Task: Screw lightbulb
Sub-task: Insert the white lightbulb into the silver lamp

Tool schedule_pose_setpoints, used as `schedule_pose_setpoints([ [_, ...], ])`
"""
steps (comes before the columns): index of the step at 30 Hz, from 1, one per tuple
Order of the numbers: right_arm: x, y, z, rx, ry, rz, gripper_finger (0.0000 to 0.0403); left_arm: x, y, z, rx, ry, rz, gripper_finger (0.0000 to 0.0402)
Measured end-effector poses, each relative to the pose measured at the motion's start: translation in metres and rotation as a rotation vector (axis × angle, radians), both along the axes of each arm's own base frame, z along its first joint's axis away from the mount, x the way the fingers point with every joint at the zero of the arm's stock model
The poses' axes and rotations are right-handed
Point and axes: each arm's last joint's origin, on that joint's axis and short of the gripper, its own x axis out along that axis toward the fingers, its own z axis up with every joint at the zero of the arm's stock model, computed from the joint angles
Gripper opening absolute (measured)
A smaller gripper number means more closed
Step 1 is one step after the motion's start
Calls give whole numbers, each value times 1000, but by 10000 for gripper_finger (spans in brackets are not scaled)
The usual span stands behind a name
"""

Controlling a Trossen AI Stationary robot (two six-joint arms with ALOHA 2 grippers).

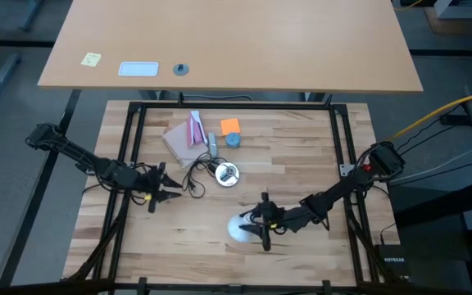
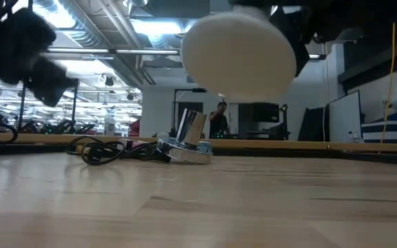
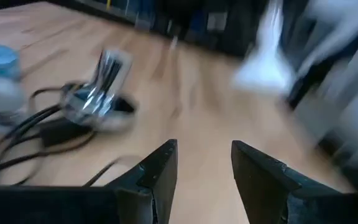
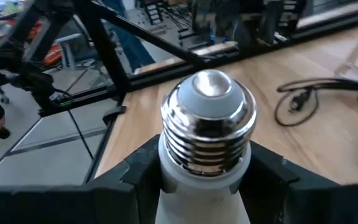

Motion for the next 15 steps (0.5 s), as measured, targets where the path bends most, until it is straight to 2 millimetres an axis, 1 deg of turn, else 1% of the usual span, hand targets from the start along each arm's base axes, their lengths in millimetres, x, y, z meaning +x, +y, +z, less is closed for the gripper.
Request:
schedule_pose_setpoints([
  [3,0,0,1,-10,-14,3,177,1,0,16,-178,-147,23,143],
  [7,0,0,3,-17,-28,4,177,1,0,30,-307,-272,19,143],
  [10,0,0,2,-28,-24,6,177,0,1,34,-311,-312,36,143],
  [15,0,0,2,-81,-28,14,177,3,3,29,-262,-285,157,143],
])
